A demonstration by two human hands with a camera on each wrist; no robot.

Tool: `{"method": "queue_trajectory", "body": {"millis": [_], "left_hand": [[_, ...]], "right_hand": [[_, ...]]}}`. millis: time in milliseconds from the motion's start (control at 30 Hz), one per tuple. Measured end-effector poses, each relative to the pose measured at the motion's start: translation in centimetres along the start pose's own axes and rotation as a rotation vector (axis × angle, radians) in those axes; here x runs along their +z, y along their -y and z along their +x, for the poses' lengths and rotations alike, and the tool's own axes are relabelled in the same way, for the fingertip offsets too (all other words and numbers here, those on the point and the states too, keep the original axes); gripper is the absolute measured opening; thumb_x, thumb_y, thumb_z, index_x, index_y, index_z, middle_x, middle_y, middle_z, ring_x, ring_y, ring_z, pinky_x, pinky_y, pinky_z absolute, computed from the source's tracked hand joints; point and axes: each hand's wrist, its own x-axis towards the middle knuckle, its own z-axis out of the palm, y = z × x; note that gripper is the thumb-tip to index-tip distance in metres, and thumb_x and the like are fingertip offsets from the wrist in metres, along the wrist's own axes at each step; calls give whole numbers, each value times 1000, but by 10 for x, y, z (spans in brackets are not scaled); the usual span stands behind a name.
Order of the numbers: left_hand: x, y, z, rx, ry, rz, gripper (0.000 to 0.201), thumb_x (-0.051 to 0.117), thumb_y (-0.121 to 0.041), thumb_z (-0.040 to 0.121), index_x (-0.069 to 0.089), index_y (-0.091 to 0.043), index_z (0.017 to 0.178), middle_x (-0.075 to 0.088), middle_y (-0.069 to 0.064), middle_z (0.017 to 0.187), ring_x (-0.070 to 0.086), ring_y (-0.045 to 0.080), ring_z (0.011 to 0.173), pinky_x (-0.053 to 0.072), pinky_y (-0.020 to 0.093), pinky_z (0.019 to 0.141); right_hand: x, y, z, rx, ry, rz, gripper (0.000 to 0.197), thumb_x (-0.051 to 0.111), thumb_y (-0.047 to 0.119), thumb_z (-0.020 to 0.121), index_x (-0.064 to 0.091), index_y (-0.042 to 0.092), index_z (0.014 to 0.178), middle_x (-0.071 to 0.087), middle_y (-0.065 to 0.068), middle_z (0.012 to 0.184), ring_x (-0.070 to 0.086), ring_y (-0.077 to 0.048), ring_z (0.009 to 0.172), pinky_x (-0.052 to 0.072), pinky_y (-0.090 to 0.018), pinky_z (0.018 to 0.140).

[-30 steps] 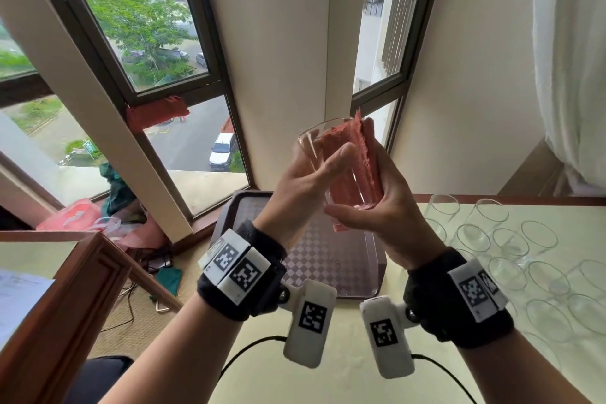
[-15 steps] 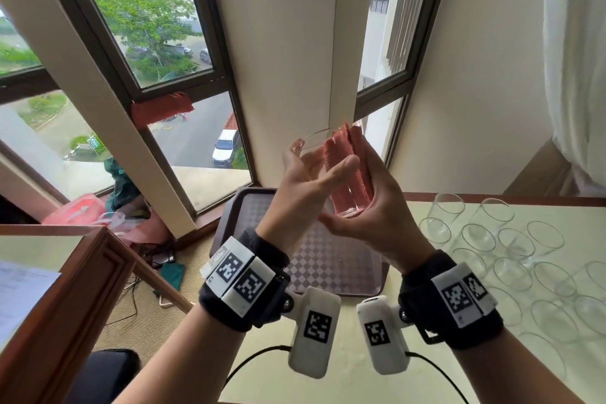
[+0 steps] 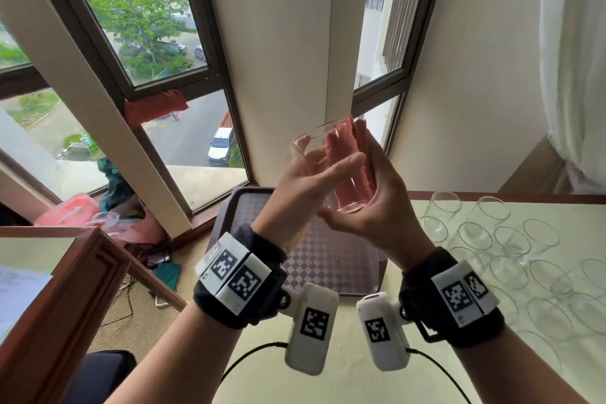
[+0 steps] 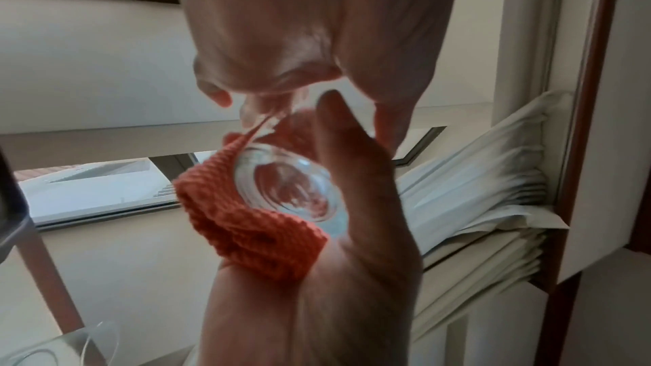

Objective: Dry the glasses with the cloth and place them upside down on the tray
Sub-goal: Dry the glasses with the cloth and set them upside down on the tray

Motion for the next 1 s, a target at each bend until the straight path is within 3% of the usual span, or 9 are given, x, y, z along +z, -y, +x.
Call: {"method": "queue_trajectory", "body": {"millis": [100, 200, 333, 467, 533, 667, 767, 867, 1000], "left_hand": [[2, 2, 3, 27, -42, -15, 65, 69, -23, 85, 38, -8, 140, 72, -1, 106, 71, 14, 100, 58, 27, 83], [1, 5, 2, 19, -31, -7, 67, 66, -36, 85, 44, -7, 141, 62, 17, 124, 61, 34, 118, 49, 53, 102], [-6, 6, 4, 23, -73, 5, 67, 66, -21, 82, 42, -3, 142, 64, 11, 129, 62, 23, 120, 50, 33, 96], [-2, 1, 5, 64, -121, -3, 92, 77, -21, 76, 26, 9, 146, 66, 16, 124, 64, 26, 116, 43, 44, 103], [3, -2, 3, 72, -148, 16, 99, 85, -30, 75, 28, 8, 145, 67, 16, 120, 66, 27, 113, 49, 44, 103], [-2, 1, 4, 81, -65, -31, 38, 66, -21, 90, 54, -11, 125, 70, 3, 106, 68, 17, 100, 57, 34, 89], [-4, 1, 4, 48, -66, 9, 51, 58, -26, 91, 49, -2, 135, 65, 8, 116, 65, 18, 108, 54, 36, 97], [-5, 2, 5, 35, -84, -55, 59, 67, -19, 88, 43, 5, 136, 66, 10, 122, 68, 8, 101, 53, 23, 82], [1, 4, 4, 46, -61, -71, 44, 77, -17, 78, 49, -20, 111, 67, 5, 113, 70, 6, 91, 53, 21, 74]], "right_hand": [[-4, 6, -2, 110, 53, 171, 92, 85, 0, 71, 35, 11, 149, 61, -6, 134, 60, -17, 125, 50, -42, 105], [-9, 10, -5, 160, 80, 278, 81, 79, -2, 72, 42, 11, 143, 66, -7, 128, 64, -21, 121, 53, -43, 101], [-9, 11, -4, 135, 9, 153, 91, 86, 5, 69, 39, 15, 147, 63, 1, 133, 61, -14, 124, 50, -39, 105], [-3, 5, -3, 6, -3, -26, 106, 91, 3, 66, 27, 21, 149, 51, 8, 141, 50, -2, 132, 42, -18, 106], [-3, 7, -3, 24, 26, 33, 103, 90, 4, 67, 29, 18, 150, 54, 2, 140, 53, -6, 131, 45, -24, 107], [-5, 13, -5, 153, 95, 256, 90, 82, 3, 71, 37, 14, 147, 63, -5, 131, 61, -18, 125, 52, -40, 102], [-8, 12, -6, 170, 85, 287, 83, 80, 2, 69, 43, 17, 142, 66, -3, 128, 63, -19, 121, 53, -36, 100], [-5, 9, -4, 116, 14, 104, 95, 86, 13, 65, 37, 28, 145, 60, 6, 135, 57, -10, 127, 49, -32, 106], [-1, 8, -2, 14, 4, -44, 104, 87, 21, 66, 26, 27, 150, 53, 0, 143, 53, -10, 132, 47, -32, 108]]}}
